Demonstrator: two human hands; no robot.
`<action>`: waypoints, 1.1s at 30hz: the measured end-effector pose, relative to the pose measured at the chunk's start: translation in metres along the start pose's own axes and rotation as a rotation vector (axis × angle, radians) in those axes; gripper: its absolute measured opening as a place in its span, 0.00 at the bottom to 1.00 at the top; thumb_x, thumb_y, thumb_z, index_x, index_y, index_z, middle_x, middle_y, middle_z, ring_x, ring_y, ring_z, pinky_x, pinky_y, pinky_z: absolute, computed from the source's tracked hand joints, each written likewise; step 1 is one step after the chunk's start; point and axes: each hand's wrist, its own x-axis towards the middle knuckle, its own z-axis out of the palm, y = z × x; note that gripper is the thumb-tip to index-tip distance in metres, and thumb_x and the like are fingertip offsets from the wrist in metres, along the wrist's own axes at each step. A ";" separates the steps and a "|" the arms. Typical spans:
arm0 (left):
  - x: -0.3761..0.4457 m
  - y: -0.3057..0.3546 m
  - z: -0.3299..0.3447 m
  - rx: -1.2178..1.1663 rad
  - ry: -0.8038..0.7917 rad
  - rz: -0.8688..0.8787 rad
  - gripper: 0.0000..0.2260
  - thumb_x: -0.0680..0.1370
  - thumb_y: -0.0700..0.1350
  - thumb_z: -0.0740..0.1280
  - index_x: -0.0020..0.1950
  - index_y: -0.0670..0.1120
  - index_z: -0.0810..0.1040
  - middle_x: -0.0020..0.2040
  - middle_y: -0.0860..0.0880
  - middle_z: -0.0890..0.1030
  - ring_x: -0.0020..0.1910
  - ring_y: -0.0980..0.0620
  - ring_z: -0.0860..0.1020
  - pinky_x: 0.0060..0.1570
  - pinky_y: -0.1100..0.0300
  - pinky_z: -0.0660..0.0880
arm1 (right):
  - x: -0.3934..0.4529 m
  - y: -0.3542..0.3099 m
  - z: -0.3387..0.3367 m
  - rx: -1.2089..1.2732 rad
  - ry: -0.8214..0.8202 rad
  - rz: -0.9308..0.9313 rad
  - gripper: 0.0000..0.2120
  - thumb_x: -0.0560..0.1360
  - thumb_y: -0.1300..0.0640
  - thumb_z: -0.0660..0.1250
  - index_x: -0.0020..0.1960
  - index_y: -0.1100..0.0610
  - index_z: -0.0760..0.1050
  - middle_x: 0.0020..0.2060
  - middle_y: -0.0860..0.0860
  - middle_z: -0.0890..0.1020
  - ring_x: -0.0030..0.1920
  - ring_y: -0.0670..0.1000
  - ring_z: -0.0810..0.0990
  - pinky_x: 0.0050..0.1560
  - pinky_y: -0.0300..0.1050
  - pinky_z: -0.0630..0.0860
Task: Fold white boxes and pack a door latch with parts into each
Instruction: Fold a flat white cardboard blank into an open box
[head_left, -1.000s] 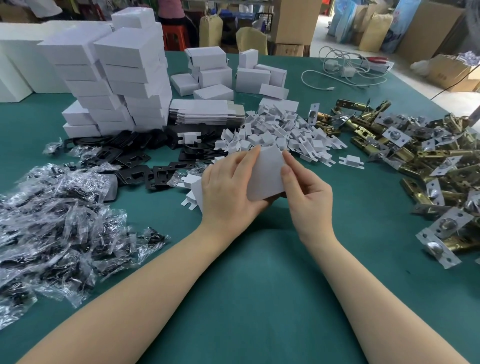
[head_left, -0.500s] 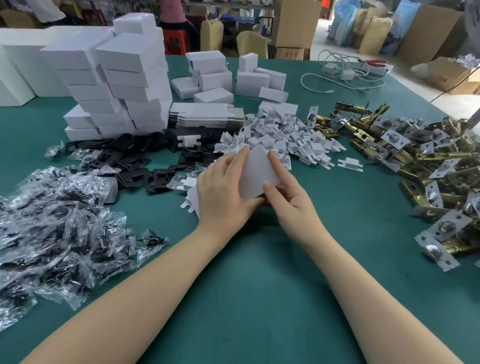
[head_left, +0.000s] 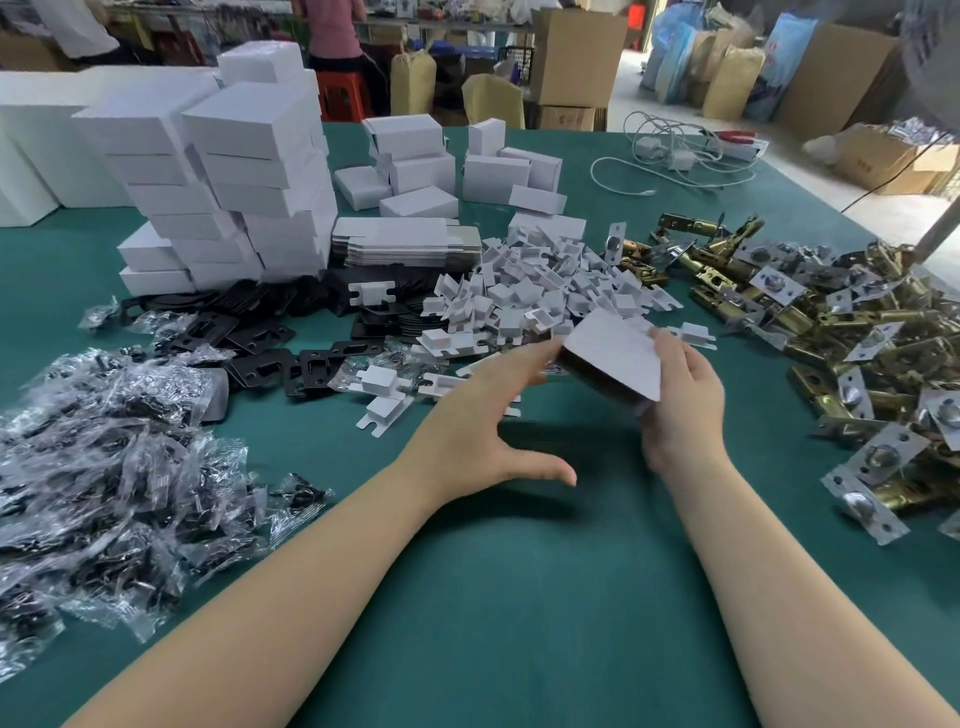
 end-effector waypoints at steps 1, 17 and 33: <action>0.000 -0.001 0.002 0.010 0.034 0.030 0.40 0.66 0.60 0.77 0.73 0.66 0.61 0.69 0.73 0.64 0.68 0.67 0.68 0.67 0.69 0.66 | -0.002 0.000 0.000 -0.052 -0.030 0.001 0.10 0.80 0.49 0.65 0.50 0.55 0.79 0.38 0.47 0.81 0.35 0.46 0.77 0.31 0.37 0.72; 0.004 -0.011 -0.012 -0.151 0.146 -0.309 0.20 0.63 0.63 0.73 0.53 0.64 0.76 0.45 0.58 0.84 0.41 0.57 0.83 0.44 0.60 0.79 | -0.034 0.016 0.017 -0.582 -0.509 -0.334 0.10 0.74 0.45 0.71 0.51 0.38 0.71 0.42 0.37 0.83 0.43 0.36 0.80 0.40 0.29 0.73; 0.004 -0.012 -0.010 -0.075 0.157 -0.263 0.21 0.70 0.59 0.71 0.60 0.68 0.68 0.54 0.65 0.80 0.51 0.67 0.79 0.51 0.63 0.77 | 0.026 -0.043 -0.013 -1.133 0.062 -0.389 0.19 0.80 0.50 0.60 0.68 0.56 0.70 0.62 0.58 0.75 0.61 0.54 0.76 0.61 0.51 0.73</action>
